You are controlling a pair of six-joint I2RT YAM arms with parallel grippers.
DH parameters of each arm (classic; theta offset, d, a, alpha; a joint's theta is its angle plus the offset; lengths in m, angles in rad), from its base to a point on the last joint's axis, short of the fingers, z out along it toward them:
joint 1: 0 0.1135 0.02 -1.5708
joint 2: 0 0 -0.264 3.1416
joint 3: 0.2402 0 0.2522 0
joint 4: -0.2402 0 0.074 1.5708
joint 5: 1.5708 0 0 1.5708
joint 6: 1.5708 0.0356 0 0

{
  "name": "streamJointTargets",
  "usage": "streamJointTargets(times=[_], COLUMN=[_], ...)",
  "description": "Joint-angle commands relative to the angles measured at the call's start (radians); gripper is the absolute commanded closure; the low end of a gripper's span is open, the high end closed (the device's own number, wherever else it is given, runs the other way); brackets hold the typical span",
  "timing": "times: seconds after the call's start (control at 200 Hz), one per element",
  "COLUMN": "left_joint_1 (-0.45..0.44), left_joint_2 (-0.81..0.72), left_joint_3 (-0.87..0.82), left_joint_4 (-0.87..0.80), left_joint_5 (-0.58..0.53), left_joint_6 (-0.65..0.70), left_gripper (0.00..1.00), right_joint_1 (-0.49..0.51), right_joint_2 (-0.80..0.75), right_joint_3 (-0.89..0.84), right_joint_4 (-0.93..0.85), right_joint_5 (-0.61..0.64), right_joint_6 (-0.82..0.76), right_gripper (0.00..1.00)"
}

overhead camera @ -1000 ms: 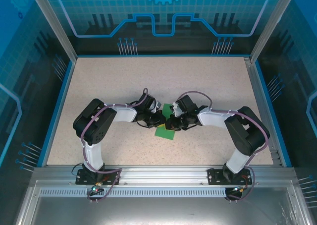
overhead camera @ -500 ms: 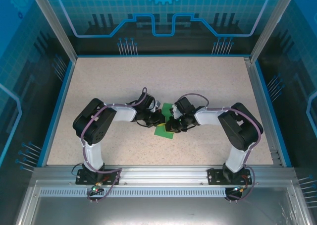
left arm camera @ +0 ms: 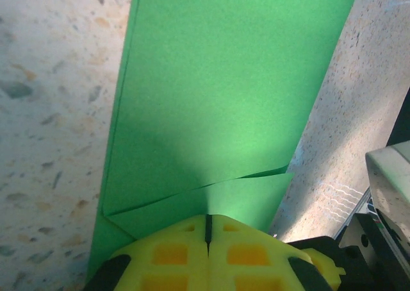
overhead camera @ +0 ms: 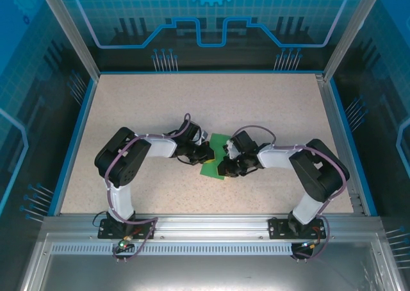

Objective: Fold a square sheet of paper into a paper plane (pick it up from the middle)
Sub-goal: Fold the triangle a second time at the center of the table.

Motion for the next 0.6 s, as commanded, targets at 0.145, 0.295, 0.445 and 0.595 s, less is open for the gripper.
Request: streamJointTargets(times=[0.145, 0.295, 0.445, 0.595], left_joint_1=[0.001, 0.001, 0.001, -0.002], left_joint_2=[0.046, 0.033, 0.023, 0.008], left_joint_3=[-0.014, -0.020, -0.026, -0.052], left_joint_4=[-0.069, -0.063, -0.052, 0.003], left_joint_5=[-0.080, -0.075, -0.076, -0.063], left_joint_6=[-0.001, -0.012, -0.035, -0.091], left_gripper=[0.95, 0.95, 0.95, 0.94], right_joint_1=[-0.009, -0.045, -0.079, -0.122], right_joint_2=[-0.042, -0.104, -0.182, -0.255], right_joint_3=[-0.110, -0.139, -0.130, -0.122], right_joint_4=[-0.071, -0.084, -0.146, -0.161], right_joint_5=[-0.019, -0.030, -0.035, 0.004], right_joint_6=[-0.015, -0.019, -0.043, -0.033], right_gripper=[0.85, 0.84, 0.83, 0.79])
